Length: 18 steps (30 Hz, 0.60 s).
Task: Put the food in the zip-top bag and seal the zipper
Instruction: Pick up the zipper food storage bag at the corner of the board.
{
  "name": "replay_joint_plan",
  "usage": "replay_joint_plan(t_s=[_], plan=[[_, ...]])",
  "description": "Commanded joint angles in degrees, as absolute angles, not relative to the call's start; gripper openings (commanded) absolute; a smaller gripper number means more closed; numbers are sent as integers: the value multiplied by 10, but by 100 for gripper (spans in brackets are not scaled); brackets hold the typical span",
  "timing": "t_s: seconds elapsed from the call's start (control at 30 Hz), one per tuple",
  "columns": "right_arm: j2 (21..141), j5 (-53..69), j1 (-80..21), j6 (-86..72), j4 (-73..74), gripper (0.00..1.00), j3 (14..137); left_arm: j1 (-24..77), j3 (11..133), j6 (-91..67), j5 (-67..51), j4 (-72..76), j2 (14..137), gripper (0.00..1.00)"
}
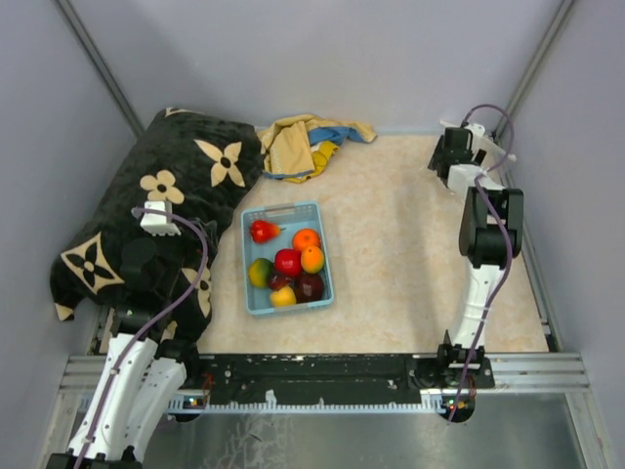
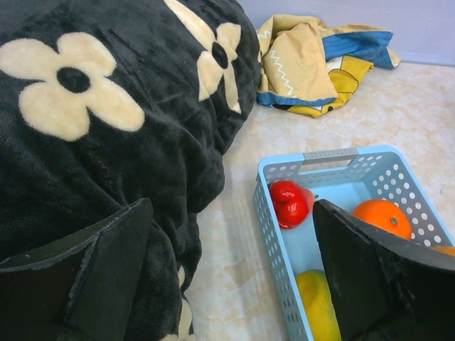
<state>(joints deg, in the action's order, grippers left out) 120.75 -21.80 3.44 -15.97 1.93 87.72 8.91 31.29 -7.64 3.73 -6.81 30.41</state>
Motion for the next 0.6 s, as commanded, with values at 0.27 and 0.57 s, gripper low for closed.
replay_joint_plan(t_s=[0.27,0.57], plan=[[1247,-152,43,-99,42,39,909,90,312,-90,41,-51,314,100],[1159,-90,23,-55,47,0,832,90,316,-95,20,-63,318,100]])
